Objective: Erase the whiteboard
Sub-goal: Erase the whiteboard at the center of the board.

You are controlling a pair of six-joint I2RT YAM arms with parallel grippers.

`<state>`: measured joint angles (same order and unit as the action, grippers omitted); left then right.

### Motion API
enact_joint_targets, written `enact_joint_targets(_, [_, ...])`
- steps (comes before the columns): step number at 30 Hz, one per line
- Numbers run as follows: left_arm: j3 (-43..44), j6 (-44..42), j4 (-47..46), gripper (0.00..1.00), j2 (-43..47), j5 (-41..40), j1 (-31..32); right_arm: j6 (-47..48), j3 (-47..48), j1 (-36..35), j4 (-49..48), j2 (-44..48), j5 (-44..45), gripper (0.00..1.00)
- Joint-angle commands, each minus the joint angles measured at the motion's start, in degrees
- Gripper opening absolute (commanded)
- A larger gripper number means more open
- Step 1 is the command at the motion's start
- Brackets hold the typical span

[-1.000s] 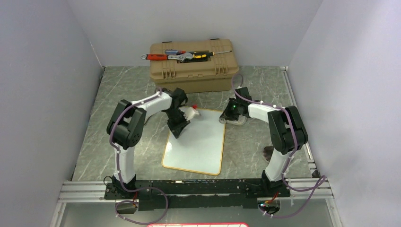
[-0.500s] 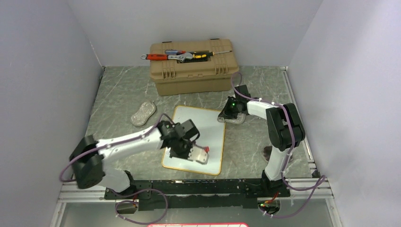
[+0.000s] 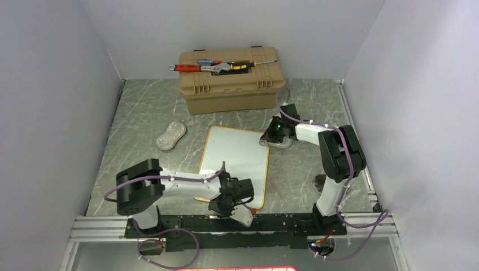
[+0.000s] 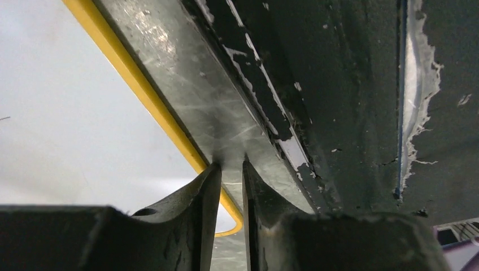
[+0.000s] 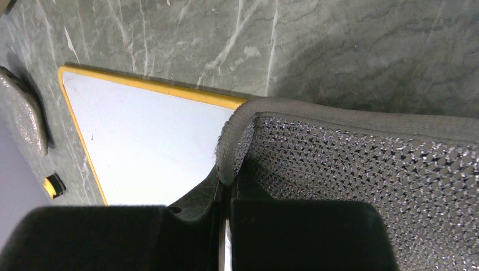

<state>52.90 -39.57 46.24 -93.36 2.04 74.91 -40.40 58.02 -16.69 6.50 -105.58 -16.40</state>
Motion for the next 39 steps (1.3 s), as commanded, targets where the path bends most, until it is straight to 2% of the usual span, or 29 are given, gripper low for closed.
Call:
enact_joint_targets(1, [4.12,2.12,-3.44,0.29,-5.18,-6.26,0.06,1.12,-4.56,-1.33,6.5,-1.35,2.91,0.0])
enact_joint_targets(11, [4.46,3.08,-5.18,0.26,-0.55,-6.72,-0.03,2.58,-5.16,-1.33,7.83,-1.49,3.11,0.0])
enact_joint_targets(14, [4.71,2.61,-6.76,0.27,-1.76,-7.16,-0.75,2.7,-4.77,-1.32,8.08,-2.26,3.3,0.0])
enact_joint_targets(19, [7.28,3.44,-6.12,0.27,-8.87,-6.09,-2.14,2.05,-6.94,-2.22,7.89,-1.67,2.59,0.0])
enact_joint_targets(23, [7.51,3.81,-6.82,0.26,-10.97,-4.48,-3.13,0.7,-12.45,-4.87,7.09,1.5,0.63,0.0])
enact_joint_targets(27, [6.78,4.44,-7.76,0.25,-11.86,-3.02,-3.71,-2.5,-19.44,-10.4,6.07,5.48,-0.6,0.0])
enact_joint_targets(33, [5.88,4.4,-9.5,0.25,-12.31,-2.57,-4.32,-8.72,-30.52,-15.7,5.72,15.24,-2.51,0.0])
enact_joint_targets(36, [5.17,3.94,-10.09,0.24,-11.95,-2.22,-4.73,-9.09,-32.84,-15.78,8.96,20.99,-1.95,0.0])
enact_joint_targets(39, [4.65,3.89,-10.12,0.22,-11.72,-1.52,-5.25,-4.74,-29.95,-10.77,13.69,22.9,1.37,0.0])
